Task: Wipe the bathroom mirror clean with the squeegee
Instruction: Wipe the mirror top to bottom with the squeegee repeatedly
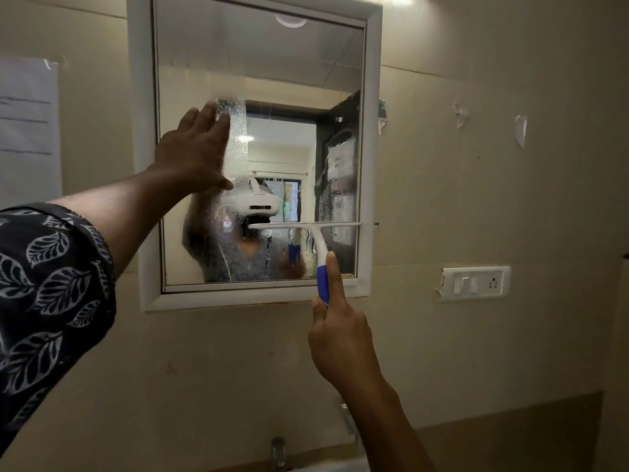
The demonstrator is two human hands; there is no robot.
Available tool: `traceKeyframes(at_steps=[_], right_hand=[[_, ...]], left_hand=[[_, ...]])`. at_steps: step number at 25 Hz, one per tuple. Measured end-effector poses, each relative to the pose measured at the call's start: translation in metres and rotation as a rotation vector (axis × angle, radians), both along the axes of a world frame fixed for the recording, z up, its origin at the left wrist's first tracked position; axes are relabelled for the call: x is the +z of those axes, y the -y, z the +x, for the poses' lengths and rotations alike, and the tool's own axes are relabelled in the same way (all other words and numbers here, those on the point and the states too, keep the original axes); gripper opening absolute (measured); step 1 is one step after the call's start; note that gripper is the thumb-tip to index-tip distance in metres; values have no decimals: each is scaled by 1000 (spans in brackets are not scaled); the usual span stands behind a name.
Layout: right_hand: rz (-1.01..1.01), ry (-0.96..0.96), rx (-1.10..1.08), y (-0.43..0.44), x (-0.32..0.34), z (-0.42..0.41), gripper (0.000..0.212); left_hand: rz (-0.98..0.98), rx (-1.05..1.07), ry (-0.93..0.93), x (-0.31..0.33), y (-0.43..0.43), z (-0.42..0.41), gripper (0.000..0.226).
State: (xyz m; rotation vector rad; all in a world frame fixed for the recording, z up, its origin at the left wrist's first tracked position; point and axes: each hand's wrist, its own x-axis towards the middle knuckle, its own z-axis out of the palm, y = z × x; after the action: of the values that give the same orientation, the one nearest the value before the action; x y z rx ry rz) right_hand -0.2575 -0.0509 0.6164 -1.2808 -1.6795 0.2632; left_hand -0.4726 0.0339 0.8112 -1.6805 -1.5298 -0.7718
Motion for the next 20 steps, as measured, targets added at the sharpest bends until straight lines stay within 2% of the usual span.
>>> traceKeyframes(at_steps=[20], right_hand=[[-192, 12, -29, 15, -43, -5, 70]], left_hand=[[-10, -7, 5, 0, -2, -1, 116]])
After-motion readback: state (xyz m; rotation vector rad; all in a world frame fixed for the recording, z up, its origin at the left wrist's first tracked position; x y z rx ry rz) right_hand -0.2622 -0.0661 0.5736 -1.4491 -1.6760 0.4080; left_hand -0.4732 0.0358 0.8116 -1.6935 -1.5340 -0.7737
